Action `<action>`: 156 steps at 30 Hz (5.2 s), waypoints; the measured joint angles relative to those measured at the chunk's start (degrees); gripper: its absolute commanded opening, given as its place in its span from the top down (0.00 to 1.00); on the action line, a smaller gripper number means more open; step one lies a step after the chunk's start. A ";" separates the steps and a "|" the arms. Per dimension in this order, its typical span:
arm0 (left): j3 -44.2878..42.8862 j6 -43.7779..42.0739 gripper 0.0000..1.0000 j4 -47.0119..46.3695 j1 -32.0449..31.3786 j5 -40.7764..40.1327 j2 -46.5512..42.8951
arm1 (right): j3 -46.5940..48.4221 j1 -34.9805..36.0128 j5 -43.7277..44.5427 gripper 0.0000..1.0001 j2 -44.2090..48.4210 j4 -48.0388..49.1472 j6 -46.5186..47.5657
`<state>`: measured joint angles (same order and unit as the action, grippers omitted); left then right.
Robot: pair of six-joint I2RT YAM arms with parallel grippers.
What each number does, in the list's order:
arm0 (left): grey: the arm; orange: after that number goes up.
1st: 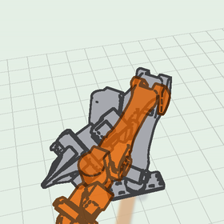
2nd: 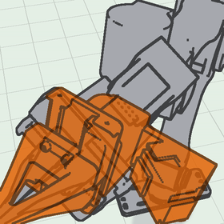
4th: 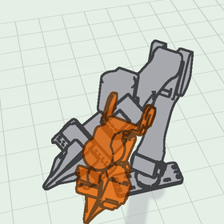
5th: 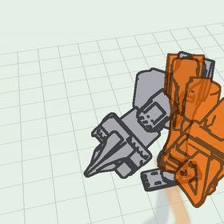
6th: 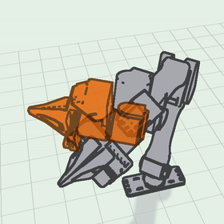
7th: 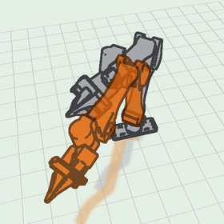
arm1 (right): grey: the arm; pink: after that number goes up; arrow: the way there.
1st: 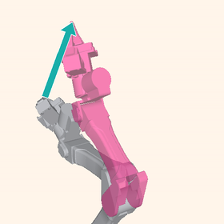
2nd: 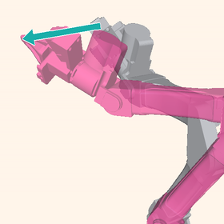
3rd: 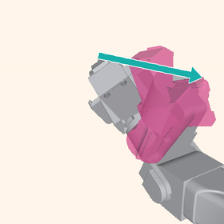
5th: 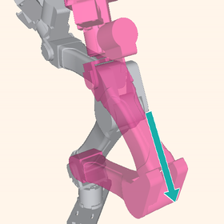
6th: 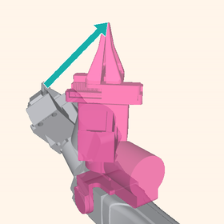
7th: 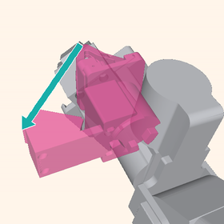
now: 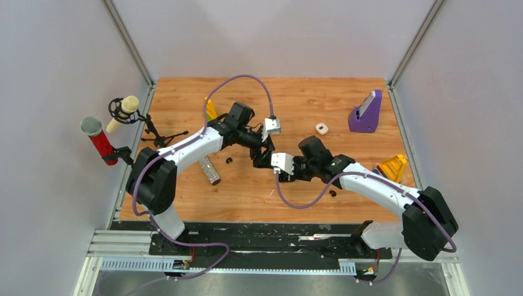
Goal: Insert the wireless bluetooth earbuds into the charging case
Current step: Open the charging case.
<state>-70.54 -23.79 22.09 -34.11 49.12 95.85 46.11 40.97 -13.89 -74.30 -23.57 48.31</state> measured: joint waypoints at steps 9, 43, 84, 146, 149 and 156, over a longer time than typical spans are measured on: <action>-0.02 -1.62 0.11 3.43 -1.25 4.11 3.63 | -2.12 0.26 1.01 1.00 0.48 0.20 0.48; 5.03 16.50 0.33 -12.57 0.00 9.81 5.20 | -0.42 -0.66 -6.14 1.00 3.87 2.80 -4.96; 0.39 6.62 0.37 -0.94 -3.39 4.57 6.16 | 6.16 1.38 -4.96 0.96 -3.45 -4.02 -5.70; -2.91 5.60 0.64 3.87 -3.76 7.56 9.62 | 6.10 1.38 -3.34 0.67 -1.46 -3.89 -5.66; -2.97 5.75 0.70 3.80 -3.74 7.37 9.92 | 6.10 1.38 -3.37 0.63 -1.46 -3.72 -5.66; -2.97 5.99 0.79 3.80 -3.76 7.23 10.08 | 6.10 1.38 -3.30 0.62 -1.46 -3.56 -5.62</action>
<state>-73.52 -17.80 25.89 -37.87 56.36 105.93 52.21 42.35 -17.19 -75.77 -27.14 42.70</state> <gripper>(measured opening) 0.337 0.358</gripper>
